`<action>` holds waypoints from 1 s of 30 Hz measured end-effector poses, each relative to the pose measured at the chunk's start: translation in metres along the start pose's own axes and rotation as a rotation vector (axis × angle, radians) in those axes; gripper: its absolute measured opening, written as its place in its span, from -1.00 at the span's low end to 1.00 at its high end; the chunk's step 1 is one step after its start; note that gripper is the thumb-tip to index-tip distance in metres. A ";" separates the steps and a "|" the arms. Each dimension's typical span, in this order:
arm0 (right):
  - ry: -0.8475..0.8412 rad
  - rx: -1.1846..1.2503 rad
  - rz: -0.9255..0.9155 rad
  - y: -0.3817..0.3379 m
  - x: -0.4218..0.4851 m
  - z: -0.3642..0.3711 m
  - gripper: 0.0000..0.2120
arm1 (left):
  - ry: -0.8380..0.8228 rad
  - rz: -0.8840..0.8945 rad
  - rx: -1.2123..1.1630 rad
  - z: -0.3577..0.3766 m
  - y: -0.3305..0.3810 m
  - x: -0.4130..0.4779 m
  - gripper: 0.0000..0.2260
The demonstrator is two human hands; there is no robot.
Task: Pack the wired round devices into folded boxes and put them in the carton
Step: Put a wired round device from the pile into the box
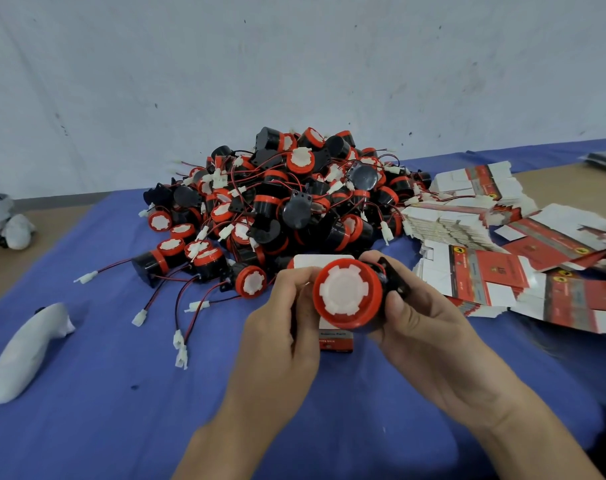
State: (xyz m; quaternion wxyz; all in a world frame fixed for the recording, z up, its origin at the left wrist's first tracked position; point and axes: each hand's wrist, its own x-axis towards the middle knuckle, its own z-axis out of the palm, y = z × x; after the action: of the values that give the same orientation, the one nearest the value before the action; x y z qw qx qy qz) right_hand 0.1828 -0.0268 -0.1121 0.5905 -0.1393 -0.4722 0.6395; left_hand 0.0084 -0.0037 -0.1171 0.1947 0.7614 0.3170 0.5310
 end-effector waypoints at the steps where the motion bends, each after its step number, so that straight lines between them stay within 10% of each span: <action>1: -0.001 0.007 -0.015 0.001 0.001 0.000 -0.58 | -0.007 -0.021 -0.018 0.001 0.001 -0.001 -0.77; 20: 0.314 -1.035 -0.338 0.028 0.009 0.011 -0.56 | 0.018 -0.803 -0.757 0.018 0.002 0.002 -0.68; 30: 0.297 -1.067 -0.295 0.029 0.006 0.005 -0.56 | -0.014 -0.790 -0.825 0.015 -0.005 0.005 -0.67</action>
State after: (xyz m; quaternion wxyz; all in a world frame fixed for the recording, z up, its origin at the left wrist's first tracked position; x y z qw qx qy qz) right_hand 0.1594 -0.0197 -0.1290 0.5814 -0.4391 -0.6559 0.1973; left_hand 0.0226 0.0040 -0.1225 0.6617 0.4496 0.3428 0.4925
